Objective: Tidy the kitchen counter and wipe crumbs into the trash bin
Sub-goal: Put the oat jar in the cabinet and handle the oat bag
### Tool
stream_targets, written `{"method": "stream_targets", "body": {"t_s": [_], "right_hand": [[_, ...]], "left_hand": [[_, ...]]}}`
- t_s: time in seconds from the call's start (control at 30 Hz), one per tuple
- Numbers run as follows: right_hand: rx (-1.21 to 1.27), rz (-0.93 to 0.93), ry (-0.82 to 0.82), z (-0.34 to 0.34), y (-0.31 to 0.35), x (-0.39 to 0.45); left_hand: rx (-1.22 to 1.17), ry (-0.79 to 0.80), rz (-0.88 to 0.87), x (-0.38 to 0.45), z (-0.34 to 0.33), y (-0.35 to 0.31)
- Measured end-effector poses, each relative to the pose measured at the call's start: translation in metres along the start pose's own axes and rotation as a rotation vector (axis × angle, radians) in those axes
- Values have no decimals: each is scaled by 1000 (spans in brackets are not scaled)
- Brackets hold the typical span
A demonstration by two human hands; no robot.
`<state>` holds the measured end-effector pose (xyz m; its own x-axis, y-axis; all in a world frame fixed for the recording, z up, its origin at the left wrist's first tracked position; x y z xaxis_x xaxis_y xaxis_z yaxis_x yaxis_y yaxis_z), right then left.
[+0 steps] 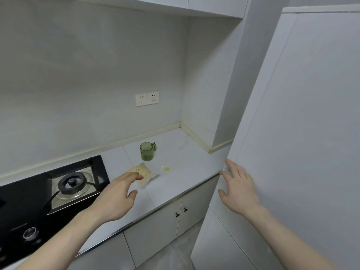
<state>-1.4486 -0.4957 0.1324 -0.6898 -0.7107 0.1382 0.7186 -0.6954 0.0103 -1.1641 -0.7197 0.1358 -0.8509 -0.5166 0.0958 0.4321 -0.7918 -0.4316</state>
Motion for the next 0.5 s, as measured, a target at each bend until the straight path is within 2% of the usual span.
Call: {"method": "stream_targets", "body": {"t_s": [0.2, 0.33, 0.43, 0.5], "right_hand": [[109, -54, 31, -10, -2, 1], [517, -171, 105, -25, 3, 1], [541, -68, 140, -44, 42, -11], [573, -12, 220, -62, 74, -21]], "left_hand": [[13, 37, -5, 7, -11, -2], [-2, 67, 48, 5, -14, 10], [-20, 82, 77, -4, -18, 27], [-30, 91, 97, -12, -22, 42]]}}
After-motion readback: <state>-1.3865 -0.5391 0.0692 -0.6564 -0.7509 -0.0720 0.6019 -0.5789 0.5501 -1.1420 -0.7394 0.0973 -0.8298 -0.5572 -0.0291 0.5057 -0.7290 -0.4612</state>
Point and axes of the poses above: each hand's wrist, its own x-axis towards the middle knuckle, its own z-axis out of the back of the hand, y = z × x, the point moved 10 cm from there along x, towards the middle knuckle, and after that the axes turned 7 degrees about -z, right-handed, at the moved point
